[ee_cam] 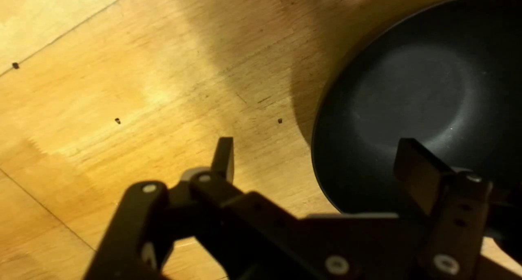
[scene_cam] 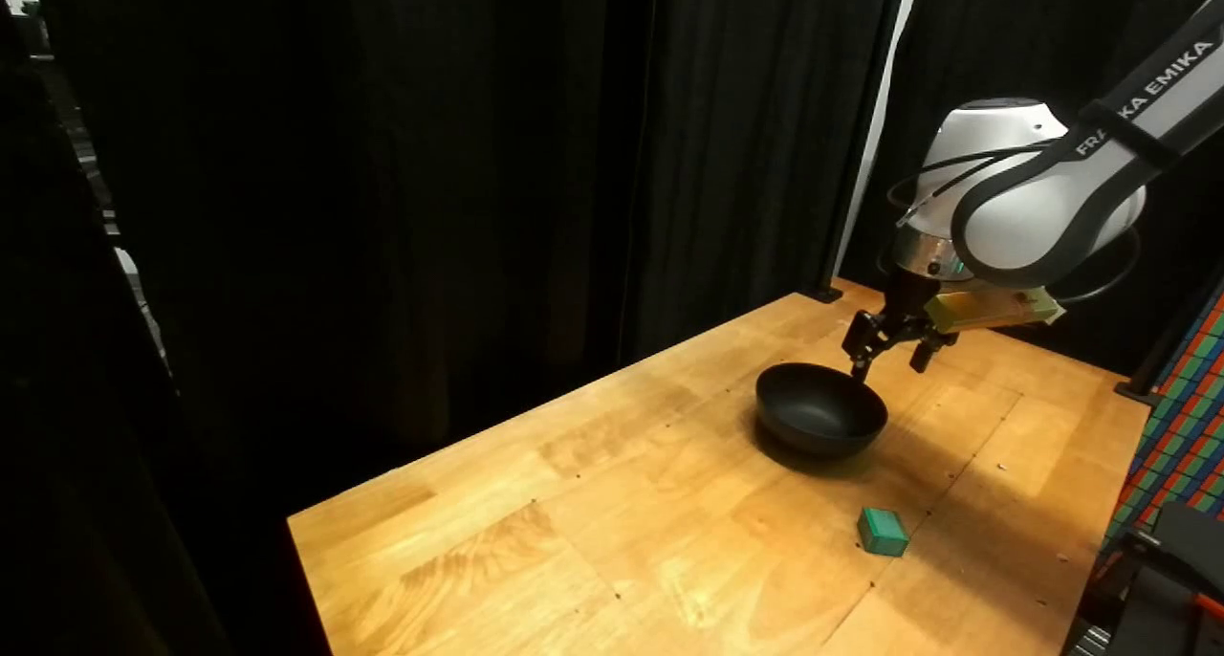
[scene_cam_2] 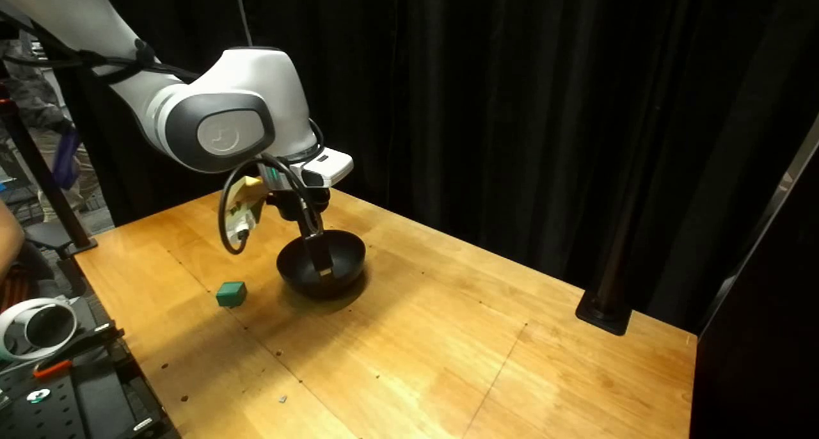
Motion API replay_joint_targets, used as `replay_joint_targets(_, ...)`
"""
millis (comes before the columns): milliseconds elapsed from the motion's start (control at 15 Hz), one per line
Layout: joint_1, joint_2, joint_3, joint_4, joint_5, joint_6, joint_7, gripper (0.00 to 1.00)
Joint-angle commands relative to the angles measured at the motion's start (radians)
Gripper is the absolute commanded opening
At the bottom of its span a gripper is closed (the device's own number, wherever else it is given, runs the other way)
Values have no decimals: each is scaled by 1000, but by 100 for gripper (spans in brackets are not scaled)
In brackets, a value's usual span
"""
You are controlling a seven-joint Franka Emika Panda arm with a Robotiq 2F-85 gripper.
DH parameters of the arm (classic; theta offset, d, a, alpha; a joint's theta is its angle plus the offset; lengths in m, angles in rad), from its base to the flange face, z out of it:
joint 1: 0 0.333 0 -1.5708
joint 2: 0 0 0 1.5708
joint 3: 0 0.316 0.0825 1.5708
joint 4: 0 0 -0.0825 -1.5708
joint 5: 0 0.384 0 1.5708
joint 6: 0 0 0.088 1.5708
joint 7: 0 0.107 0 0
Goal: Put the square in the bowl.
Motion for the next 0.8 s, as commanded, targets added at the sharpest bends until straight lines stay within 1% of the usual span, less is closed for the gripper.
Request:
replay_joint_targets(0,-21,0,19,3,-8,-3,3,100)
replay_joint_targets(400,-21,0,19,3,-8,-3,3,100)
replay_joint_targets(533,-35,-63,54,-26,41,-50,-38,100)
replay_joint_targets(600,-39,-87,67,-42,60,-65,-36,100)
replay_joint_targets(733,-53,-136,115,-69,144,-123,-65,100)
